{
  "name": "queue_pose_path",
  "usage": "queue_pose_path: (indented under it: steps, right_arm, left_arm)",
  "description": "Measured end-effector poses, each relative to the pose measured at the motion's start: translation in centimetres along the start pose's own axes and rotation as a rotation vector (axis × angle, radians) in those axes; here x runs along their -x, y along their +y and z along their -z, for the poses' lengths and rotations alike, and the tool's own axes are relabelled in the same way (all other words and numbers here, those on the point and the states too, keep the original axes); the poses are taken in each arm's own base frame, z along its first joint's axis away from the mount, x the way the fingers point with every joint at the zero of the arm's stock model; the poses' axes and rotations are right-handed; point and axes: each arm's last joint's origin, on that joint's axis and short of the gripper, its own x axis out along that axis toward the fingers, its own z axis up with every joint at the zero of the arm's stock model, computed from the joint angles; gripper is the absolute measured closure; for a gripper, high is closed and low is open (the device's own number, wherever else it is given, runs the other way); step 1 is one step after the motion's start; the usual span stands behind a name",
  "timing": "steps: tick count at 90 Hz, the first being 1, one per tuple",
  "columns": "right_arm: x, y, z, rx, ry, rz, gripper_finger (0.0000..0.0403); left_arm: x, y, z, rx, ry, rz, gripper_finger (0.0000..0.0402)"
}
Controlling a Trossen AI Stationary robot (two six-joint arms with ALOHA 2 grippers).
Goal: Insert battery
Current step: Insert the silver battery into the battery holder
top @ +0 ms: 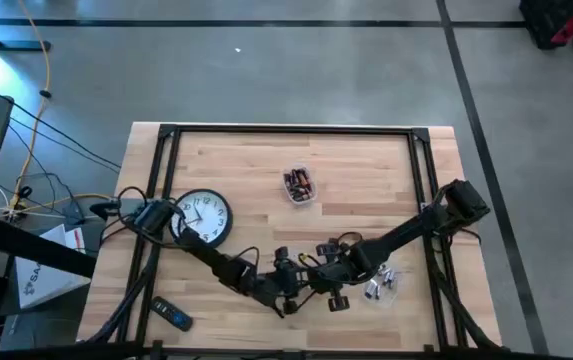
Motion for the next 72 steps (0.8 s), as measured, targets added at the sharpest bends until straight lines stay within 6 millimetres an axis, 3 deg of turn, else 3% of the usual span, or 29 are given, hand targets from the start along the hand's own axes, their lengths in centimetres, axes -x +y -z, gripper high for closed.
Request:
queue_pose_path:
  steps: [13, 27, 72]
  right_arm:
    - [0.0, 0.0, 0.0, -0.003, 0.003, 0.001, 0.0402]
    - [0.0, 0.0, 0.0, -0.004, 0.002, 0.001, 0.0402]
    - [-0.4, 0.0, 0.0, 0.000, 0.007, -0.004, 0.0402]
  left_arm:
    - [1.8, -0.5, 0.0, -0.050, 0.082, -0.034, 0.0268]
    - [2.6, -0.8, 1.2, 0.016, 0.136, -0.045, 0.0268]
    - [1.5, 0.1, 2.3, 0.069, 0.122, -0.017, 0.0268]
